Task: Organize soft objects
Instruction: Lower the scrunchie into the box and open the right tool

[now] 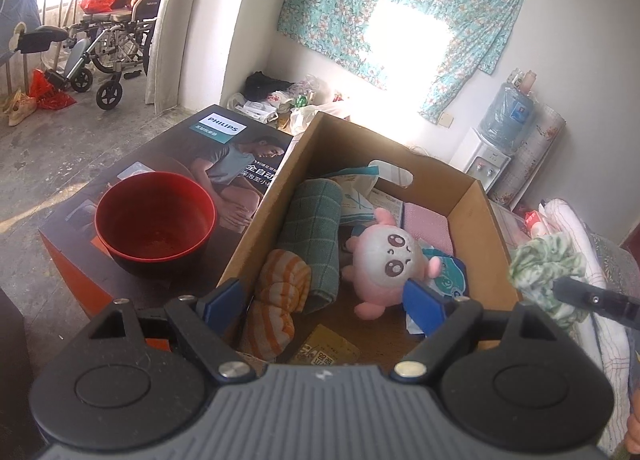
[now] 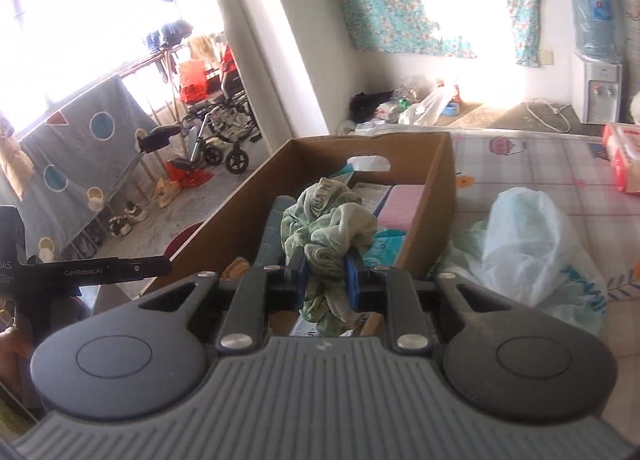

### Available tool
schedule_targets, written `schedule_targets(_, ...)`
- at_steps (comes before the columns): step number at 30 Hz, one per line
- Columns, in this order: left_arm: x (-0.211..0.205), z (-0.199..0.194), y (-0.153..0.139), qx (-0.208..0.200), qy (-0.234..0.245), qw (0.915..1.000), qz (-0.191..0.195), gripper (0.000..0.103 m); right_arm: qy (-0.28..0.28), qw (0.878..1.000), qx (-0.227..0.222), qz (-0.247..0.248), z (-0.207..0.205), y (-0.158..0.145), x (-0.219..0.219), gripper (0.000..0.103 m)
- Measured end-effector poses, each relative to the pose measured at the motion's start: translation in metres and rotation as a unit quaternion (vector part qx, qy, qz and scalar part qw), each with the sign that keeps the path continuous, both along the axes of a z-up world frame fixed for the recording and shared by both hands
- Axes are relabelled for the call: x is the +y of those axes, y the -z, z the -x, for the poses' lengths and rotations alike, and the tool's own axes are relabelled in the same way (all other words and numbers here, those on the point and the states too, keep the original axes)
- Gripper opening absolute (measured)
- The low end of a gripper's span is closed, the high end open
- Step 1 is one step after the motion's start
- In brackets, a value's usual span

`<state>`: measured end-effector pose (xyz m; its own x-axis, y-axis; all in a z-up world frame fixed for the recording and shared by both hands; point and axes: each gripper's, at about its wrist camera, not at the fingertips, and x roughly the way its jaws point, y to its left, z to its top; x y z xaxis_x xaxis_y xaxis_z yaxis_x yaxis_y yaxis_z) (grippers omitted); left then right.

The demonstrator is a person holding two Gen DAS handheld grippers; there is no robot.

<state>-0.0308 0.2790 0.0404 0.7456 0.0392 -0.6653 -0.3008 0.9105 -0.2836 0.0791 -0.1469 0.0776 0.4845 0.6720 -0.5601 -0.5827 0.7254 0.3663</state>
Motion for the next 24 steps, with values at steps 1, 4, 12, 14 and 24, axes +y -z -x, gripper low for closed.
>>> schedule_targets(1,0.002,0.002,0.001,0.002,-0.003,1.0,0.002,0.088,-0.016,1.0,0.011,0.003,-0.005,0.005,0.017,0.019)
schedule_targets(4,0.005,0.006,0.004,0.008,-0.008,0.9999,0.004,0.088,-0.051,0.998,0.041,0.017,-0.015,0.02,0.057,0.021)
schedule_targets(12,0.004,0.011,0.011,0.022,-0.011,0.9997,0.001,0.088,-0.068,0.991,0.093,0.062,-0.015,0.051,0.104,0.034)
schedule_targets(14,0.002,0.01,0.011,0.023,-0.008,0.9997,0.001,0.088,-0.061,0.992,0.095,0.049,-0.012,0.048,0.099,0.037)
schedule_targets(24,-0.052,0.01,-0.004,0.004,0.055,0.9978,-0.035,0.098,0.046,0.999,-0.006,-0.003,0.042,0.011,0.0,0.08)
